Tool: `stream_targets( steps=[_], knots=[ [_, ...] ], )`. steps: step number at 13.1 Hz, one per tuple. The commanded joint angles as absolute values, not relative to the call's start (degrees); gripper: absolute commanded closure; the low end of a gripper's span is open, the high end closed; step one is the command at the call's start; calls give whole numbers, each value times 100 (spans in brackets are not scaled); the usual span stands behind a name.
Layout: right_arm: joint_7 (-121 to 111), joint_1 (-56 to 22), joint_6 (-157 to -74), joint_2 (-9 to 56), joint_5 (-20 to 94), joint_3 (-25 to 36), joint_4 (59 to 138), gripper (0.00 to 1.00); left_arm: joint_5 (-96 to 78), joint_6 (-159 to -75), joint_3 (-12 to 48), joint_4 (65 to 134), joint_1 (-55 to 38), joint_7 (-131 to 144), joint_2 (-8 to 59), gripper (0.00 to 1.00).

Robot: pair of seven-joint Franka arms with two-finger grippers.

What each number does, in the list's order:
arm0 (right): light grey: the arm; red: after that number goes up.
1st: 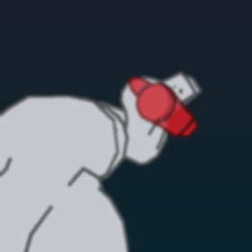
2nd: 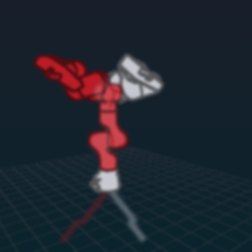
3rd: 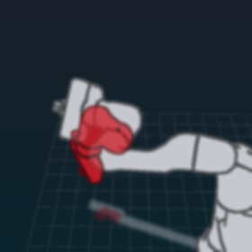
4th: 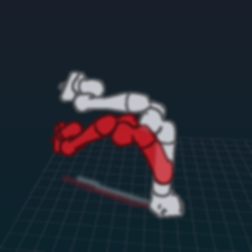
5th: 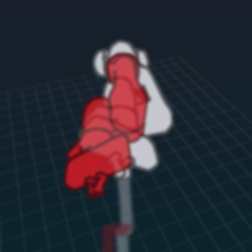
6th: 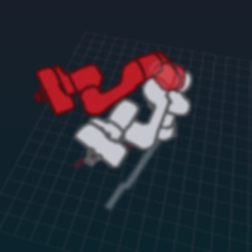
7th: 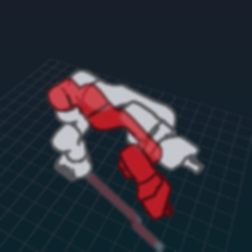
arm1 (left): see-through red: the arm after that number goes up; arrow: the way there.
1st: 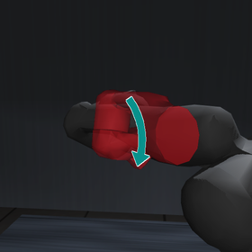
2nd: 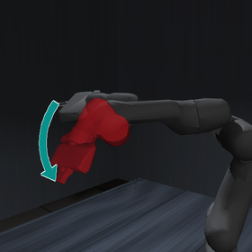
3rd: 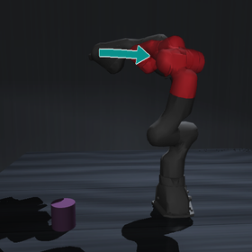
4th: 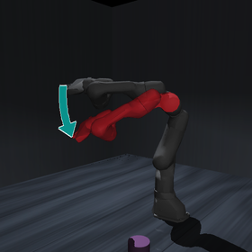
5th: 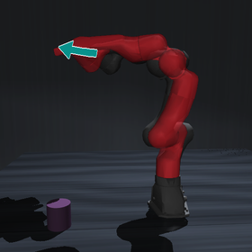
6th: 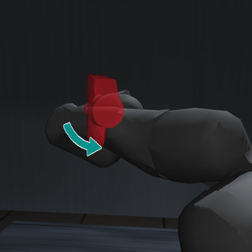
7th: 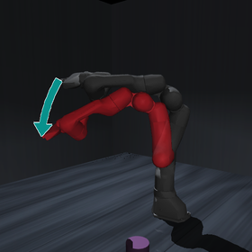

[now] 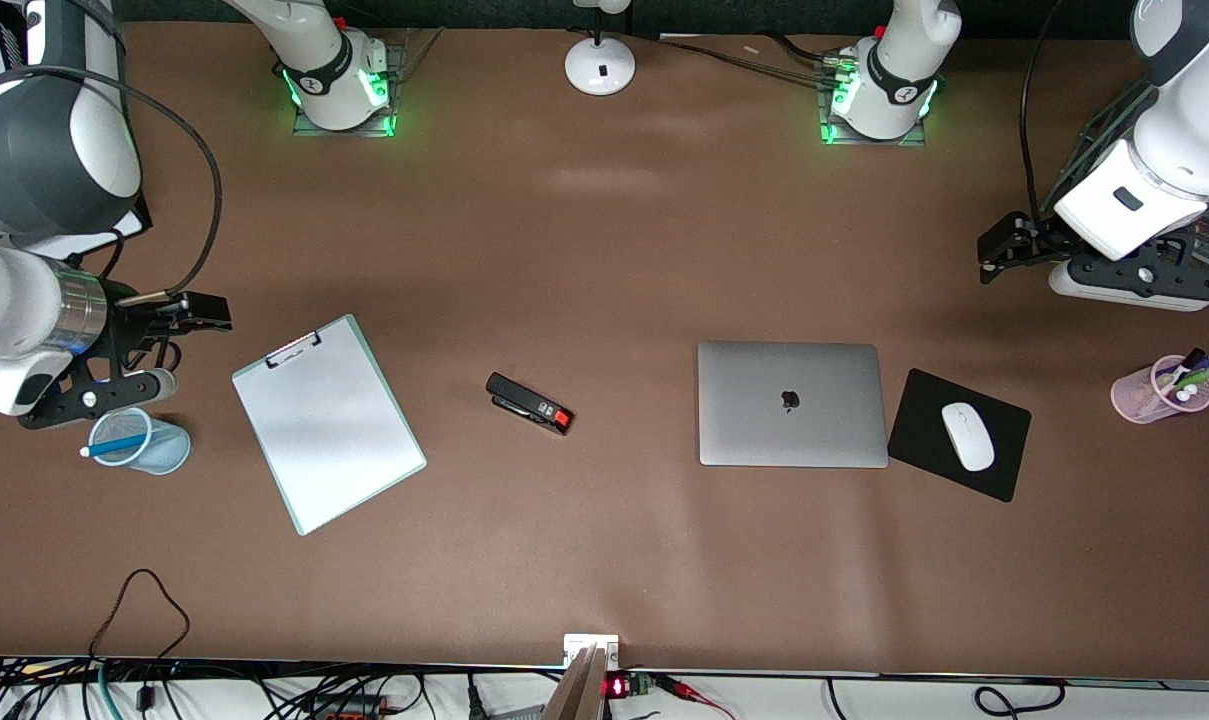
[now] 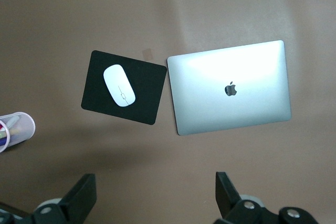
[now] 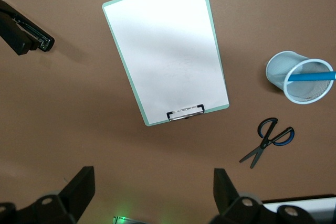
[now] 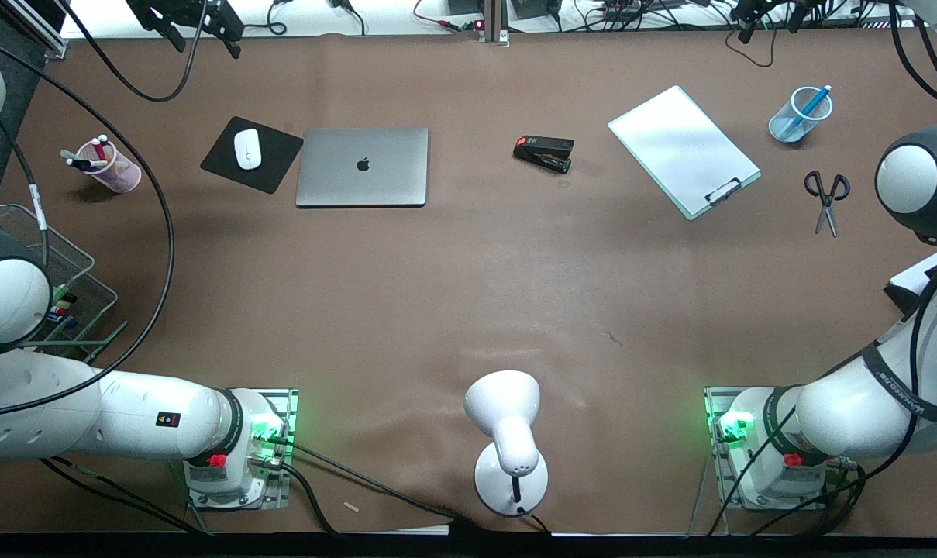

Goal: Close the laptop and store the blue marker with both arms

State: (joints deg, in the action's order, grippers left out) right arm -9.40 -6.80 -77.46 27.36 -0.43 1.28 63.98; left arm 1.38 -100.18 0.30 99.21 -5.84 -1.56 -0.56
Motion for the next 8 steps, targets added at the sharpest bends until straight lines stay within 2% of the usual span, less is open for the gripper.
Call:
stream_targets(
  steps=[1, 3, 6, 8],
  knots=[
    [-870, -694, -7646, 2681, -132, 158, 6372, 0, 202, -10028, 35, 9844, -563, -246, -26, 0],
    [-835, -791, -7638, 2663, -350, 167, 6372, 0, 202, -10028, 35, 9844, -563, -246, -26, 0],
    [-256, -695, -7681, 1988, -431, 176, 6381, 0, 202, -10028, 35, 9844, -562, -246, -26, 0],
    [-123, -642, -7734, 1934, -361, 246, 6381, 0, 202, -10028, 35, 9844, -563, -246, -26, 0]
  ],
)
